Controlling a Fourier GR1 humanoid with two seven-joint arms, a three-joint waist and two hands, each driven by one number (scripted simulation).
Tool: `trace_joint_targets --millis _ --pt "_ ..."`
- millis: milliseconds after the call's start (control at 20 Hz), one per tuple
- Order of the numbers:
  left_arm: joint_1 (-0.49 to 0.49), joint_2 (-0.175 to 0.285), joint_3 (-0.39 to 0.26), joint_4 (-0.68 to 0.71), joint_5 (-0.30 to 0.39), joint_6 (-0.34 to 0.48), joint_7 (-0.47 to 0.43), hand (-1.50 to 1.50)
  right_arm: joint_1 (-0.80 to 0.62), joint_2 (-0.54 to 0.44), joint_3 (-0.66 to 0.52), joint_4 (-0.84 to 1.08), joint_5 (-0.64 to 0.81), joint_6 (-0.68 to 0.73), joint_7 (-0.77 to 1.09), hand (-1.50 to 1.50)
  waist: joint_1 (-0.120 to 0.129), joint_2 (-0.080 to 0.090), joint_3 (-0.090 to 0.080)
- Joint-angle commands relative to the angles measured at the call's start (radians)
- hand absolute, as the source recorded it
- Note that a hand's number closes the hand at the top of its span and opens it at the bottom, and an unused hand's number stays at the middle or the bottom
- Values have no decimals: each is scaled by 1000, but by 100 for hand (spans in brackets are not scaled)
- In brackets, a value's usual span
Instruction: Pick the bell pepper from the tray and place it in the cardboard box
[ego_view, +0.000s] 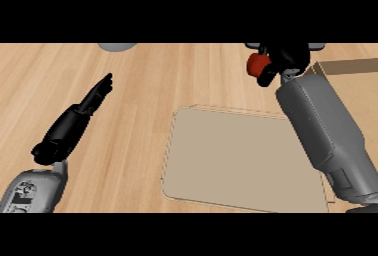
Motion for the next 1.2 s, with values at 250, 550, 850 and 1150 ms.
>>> trace_joint_targets --millis 250,550,850,1150 --pt "16 19 47 36 10 -10 -20 0 -120 -36 -114 -92 48 -116 270 150 -38 -15 -1" --pt "39 0 17 -40 -5 -9 7 0 -138 -144 -209 -68 75 -178 369 150 -27 -13 0" --pt "40 19 53 -41 16 -34 12 0 -31 -273 -322 -39 5 -238 272 150 -28 -10 0" --pt "20 -12 37 -9 -29 0 5 0 -15 -401 -339 66 -25 -63 169 150 -32 -10 0"
